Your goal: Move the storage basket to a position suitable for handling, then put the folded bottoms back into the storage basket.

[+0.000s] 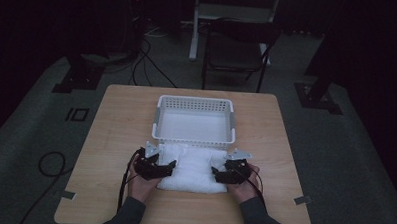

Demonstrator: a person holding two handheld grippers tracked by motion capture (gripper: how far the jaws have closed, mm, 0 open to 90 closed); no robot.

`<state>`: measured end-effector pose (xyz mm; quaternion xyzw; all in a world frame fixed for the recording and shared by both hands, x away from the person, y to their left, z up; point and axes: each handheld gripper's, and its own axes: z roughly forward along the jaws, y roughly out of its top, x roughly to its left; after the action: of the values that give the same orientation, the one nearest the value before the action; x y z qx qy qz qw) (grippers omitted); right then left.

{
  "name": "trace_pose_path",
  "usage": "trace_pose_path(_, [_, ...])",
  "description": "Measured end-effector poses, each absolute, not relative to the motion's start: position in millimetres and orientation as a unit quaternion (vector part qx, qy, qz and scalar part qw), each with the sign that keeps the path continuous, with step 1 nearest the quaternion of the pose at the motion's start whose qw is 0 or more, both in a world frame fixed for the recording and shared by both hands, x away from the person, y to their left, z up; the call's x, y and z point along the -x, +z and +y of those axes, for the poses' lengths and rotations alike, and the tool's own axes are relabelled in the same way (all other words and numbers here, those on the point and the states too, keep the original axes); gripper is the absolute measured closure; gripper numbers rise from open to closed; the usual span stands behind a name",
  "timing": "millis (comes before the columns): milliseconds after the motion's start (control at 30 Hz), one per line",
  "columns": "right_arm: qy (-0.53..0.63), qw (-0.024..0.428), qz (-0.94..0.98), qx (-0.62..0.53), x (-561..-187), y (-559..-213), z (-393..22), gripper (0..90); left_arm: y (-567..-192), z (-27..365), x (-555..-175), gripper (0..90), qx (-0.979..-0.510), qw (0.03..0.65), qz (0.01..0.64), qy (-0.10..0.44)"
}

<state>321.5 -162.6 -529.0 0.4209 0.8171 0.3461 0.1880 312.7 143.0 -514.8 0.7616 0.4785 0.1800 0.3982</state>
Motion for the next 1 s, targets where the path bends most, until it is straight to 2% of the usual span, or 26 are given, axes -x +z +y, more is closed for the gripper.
trace_pose_path(400, [0.347,0.189,0.817,-0.421,-320.1,-527.3,-162.9,22.3,-496.6,151.1,-312.5,18.6,-0.751,0.427,0.473,0.175])
trace_pose_path(667, [0.349,0.187,0.816,-0.421,-319.9,-526.9,-163.1,22.6,-508.4,146.0,-317.5,15.6,-0.75,0.427,0.482,0.151])
trace_pose_path(767, [0.349,0.188,0.816,-0.42,-319.7,-526.8,-163.0,22.6,-514.9,140.0,-319.9,13.8,-0.759,0.401,0.488,0.157])
trace_pose_path(1000, [0.35,0.188,0.816,-0.42,-319.5,-526.7,-163.2,22.3,-531.2,141.6,-326.0,7.5,-0.765,0.387,0.495,0.141])
